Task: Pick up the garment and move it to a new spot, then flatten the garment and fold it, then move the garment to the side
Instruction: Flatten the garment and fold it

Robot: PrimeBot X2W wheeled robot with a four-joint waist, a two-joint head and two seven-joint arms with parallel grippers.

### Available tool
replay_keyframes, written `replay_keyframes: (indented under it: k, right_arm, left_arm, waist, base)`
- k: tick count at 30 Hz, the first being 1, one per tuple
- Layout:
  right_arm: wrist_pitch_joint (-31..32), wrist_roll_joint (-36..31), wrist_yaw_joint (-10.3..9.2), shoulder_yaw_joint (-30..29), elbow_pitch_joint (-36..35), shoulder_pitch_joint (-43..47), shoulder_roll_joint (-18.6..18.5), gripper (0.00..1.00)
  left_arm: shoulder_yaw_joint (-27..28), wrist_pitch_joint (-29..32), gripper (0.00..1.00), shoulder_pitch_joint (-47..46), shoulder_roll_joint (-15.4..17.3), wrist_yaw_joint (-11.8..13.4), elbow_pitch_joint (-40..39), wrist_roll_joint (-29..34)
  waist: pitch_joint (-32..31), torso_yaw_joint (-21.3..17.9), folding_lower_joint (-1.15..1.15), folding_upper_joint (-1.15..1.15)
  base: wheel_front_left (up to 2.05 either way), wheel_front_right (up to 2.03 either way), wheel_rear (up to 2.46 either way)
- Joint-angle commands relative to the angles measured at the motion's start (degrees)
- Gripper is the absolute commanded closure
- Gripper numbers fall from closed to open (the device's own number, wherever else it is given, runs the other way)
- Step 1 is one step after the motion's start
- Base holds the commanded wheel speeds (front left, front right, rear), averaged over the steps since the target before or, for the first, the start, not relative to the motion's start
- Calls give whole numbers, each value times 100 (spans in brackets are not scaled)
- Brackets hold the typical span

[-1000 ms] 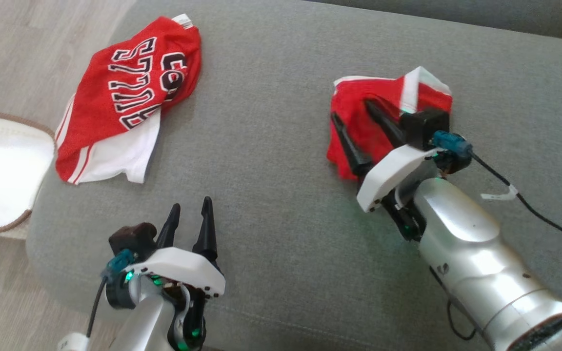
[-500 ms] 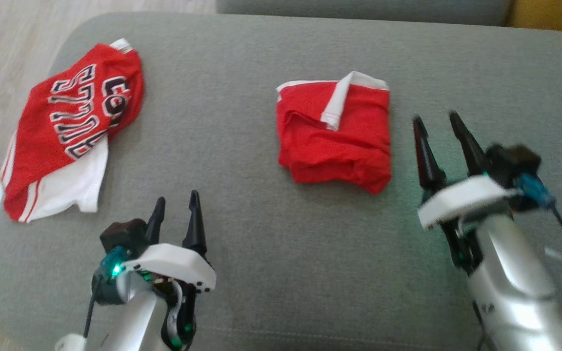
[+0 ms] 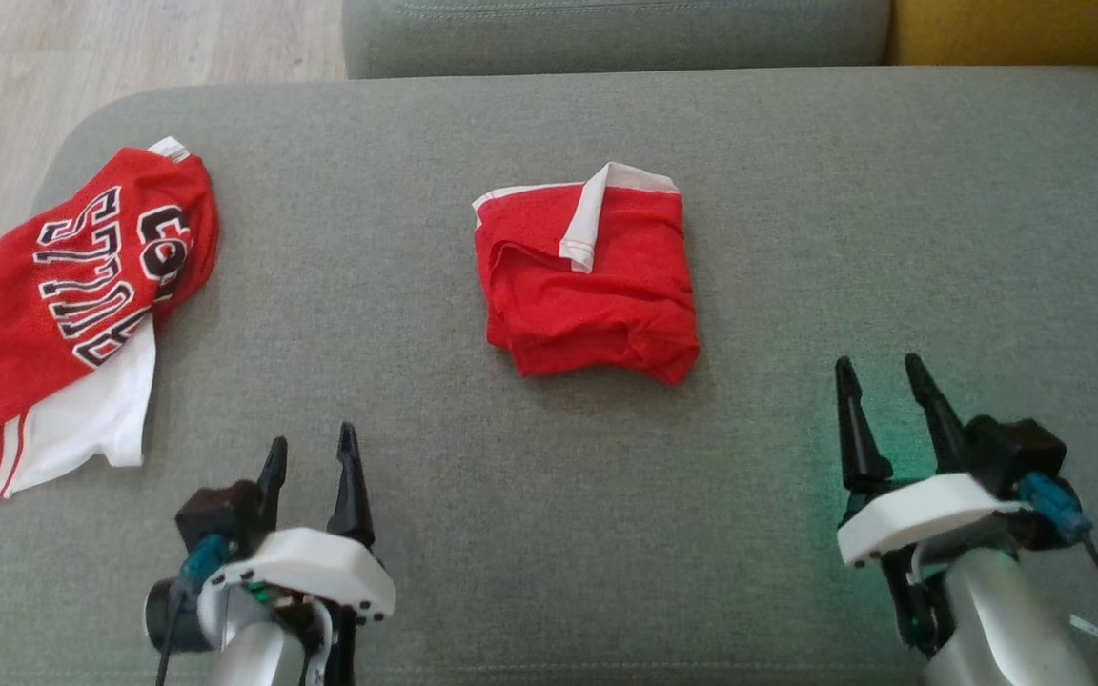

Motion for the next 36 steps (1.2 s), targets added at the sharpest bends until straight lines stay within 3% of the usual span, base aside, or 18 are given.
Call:
replay_keyframes:
  k: [1, 12, 21, 30, 32, 33, 36]
  right_arm:
    - [-63, 62, 37, 196, -214, -96, 52, 0]
    - [-63, 213, 37, 812, 4, -626, 54, 0]
    - [-63, 458, 37, 1654, 1144, -1977, 54, 0]
    - [-63, 389, 37, 1556, 1888, -2504, 54, 9]
    - [-63, 377, 37, 1555, 1914, -2521, 54, 18]
    - [-63, 372, 37, 1562, 1930, -2532, 54, 30]
    - [-63, 351, 37, 1546, 1963, -2594, 54, 100]
  left_arm:
    - [211, -32, 0, -74, 82, 14, -196, 51]
    - [5, -32, 0, -214, 82, -42, -248, -46]
    - [-346, -32, 0, -394, 82, -45, -238, -236]
    - [-452, -32, 0, -412, 82, -31, -311, -323]
    - [-515, -32, 0, -409, 82, -62, -311, -331]
    - [-542, -32, 0, -410, 82, -68, -310, -336]
    - [-613, -32, 0, -409, 82, -64, -317, -371]
  waist:
    - [-10, -12, 0, 0]
    - [301, 323, 0, 0]
    - [668, 1073, 0, 0]
    - [821, 1376, 0, 0]
    - [836, 1391, 0, 0]
    - [842, 1395, 0, 0]
    - [858, 1397, 0, 0]
  base:
    - [0, 0, 0]
    - [0, 0, 0]
    - [0, 0, 0]
    - [0, 0, 0]
    - [0, 0, 0]
    - [0, 0, 0]
    - [0, 0, 0]
